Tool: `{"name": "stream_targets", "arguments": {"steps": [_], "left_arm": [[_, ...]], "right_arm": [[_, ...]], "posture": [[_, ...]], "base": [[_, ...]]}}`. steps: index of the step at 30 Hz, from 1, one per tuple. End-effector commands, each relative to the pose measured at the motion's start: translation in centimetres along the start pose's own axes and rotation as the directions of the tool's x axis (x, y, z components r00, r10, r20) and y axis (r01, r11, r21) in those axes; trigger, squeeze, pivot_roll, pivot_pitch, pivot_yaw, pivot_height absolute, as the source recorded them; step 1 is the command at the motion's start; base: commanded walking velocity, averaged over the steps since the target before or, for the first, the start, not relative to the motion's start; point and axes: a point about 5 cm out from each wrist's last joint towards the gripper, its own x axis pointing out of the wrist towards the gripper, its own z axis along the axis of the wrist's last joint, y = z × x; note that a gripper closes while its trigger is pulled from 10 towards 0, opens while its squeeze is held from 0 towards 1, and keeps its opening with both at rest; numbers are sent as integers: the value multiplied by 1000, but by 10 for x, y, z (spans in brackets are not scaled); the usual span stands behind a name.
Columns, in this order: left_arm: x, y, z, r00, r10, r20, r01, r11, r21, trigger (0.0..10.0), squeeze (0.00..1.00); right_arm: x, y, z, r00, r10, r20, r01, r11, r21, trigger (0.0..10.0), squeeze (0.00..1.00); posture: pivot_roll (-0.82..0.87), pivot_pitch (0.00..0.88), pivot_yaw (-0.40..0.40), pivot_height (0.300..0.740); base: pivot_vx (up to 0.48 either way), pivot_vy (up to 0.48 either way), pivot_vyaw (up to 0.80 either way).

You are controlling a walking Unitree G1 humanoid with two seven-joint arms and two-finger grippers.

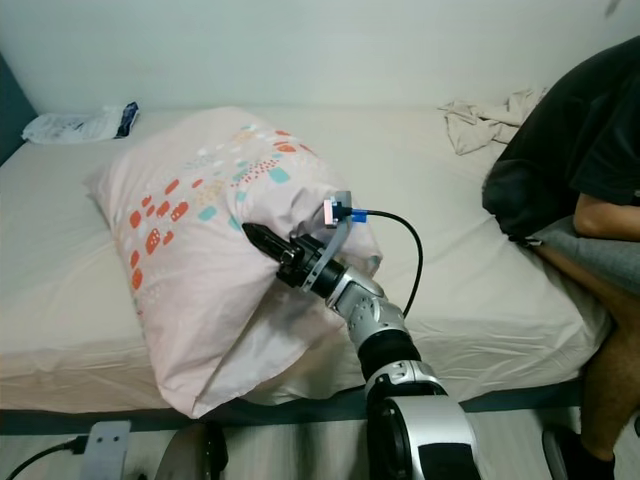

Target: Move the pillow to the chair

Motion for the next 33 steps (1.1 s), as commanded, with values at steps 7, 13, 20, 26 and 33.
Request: {"name": "stream_targets", "arguments": {"steps": [7, 13, 20, 26, 33], "left_arm": [[-1, -12, -4, 998, -58, -22, 57, 998, -7, 10000, 0], [-4, -28, -9, 994, -105, -40, 105, 994, 10, 10000, 0], [-6, -32, -12, 992, -118, -54, 118, 993, 11, 10000, 0], [-6, -30, -14, 992, -108, -69, 109, 994, 1, 10000, 0], [-6, -30, -15, 991, -110, -70, 110, 994, 1, 10000, 0]], "right_arm": [[11, 9, -12, 999, 29, 14, -30, 999, 34, 10000, 0], [9, 7, -19, 1000, 5, 1, -5, 999, 45, 10000, 0], [7, 5, -20, 1000, -14, -7, 14, 999, 42, 10000, 0], [2, -6, -31, 977, -195, -83, 189, 979, -73, 10000, 0], [-10, -9, -41, 977, -187, -104, 185, 982, -23, 10000, 0]], "posture": [[4, 31, -14, 442], [4, 34, -13, 466], [1, 36, -13, 490], [1, 37, -17, 510], [1, 39, -15, 525]], "base": [[0, 0, 0], [0, 0, 0], [0, 0, 0], [0, 0, 0], [0, 0, 0]]}}
